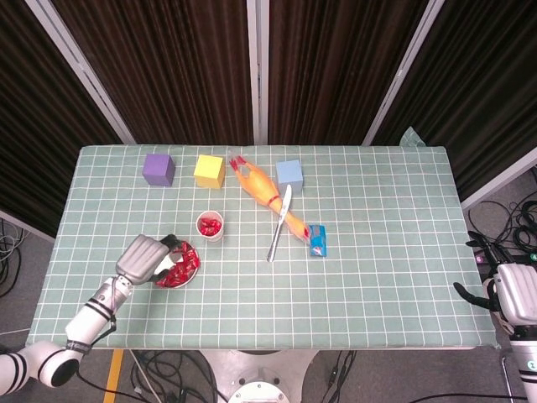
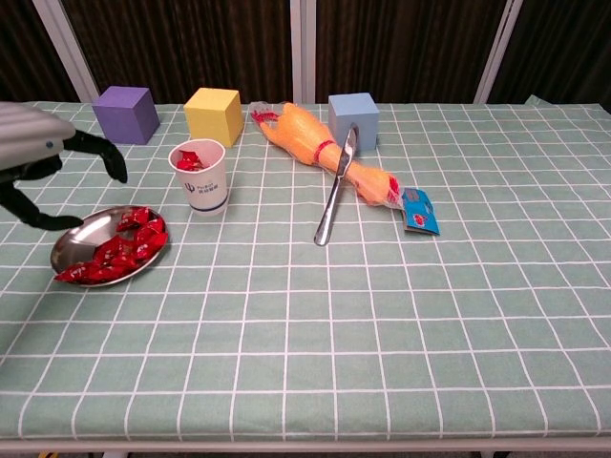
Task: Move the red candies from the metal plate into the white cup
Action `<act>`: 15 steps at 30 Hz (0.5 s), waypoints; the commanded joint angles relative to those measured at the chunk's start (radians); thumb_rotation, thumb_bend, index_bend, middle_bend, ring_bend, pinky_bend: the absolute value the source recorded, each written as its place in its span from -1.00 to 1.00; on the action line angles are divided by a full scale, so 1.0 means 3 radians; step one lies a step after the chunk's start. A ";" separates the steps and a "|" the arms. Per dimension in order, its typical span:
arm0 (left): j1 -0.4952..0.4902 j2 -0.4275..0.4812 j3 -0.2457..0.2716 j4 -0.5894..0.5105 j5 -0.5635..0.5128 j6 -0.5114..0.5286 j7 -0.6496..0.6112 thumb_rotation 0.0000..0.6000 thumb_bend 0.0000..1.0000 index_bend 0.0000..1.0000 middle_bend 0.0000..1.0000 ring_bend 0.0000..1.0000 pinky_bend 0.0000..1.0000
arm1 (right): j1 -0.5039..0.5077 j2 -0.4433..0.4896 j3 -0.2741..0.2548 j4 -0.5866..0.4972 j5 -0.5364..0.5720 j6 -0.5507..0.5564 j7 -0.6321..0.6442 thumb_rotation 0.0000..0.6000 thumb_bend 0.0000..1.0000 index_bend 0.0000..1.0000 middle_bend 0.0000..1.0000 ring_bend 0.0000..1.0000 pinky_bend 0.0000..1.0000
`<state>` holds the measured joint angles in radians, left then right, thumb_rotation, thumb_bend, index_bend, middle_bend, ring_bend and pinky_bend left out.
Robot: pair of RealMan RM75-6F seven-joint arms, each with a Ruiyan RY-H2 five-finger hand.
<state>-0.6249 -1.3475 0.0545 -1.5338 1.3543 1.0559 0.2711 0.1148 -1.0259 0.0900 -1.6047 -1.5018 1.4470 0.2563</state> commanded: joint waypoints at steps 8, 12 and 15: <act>0.0001 -0.0286 0.0020 0.0283 -0.0040 -0.0242 0.0256 1.00 -0.46 -0.25 -0.21 0.86 1.00 | -0.0001 0.0004 -0.0007 -0.0012 0.0001 -0.0004 -0.0017 1.00 -0.77 -0.73 -0.47 -0.54 0.12; -0.0020 -0.0366 -0.0012 0.0380 -0.0098 -0.0320 0.0380 1.00 -0.45 -0.22 -0.20 0.86 1.00 | -0.0001 0.0005 -0.0011 -0.0022 0.0007 -0.0011 -0.0030 1.00 -0.77 -0.73 -0.47 -0.54 0.12; -0.0024 -0.0398 -0.0019 0.0416 -0.0118 -0.0362 0.0413 1.00 -0.44 -0.18 -0.18 0.86 1.00 | -0.0004 0.0010 -0.0011 -0.0031 0.0020 -0.0015 -0.0041 1.00 -0.77 -0.73 -0.47 -0.54 0.12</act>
<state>-0.6310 -1.4633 0.0504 -1.4123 1.3211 0.9507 0.3914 0.1139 -1.0232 0.0866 -1.6138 -1.4960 1.4426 0.2440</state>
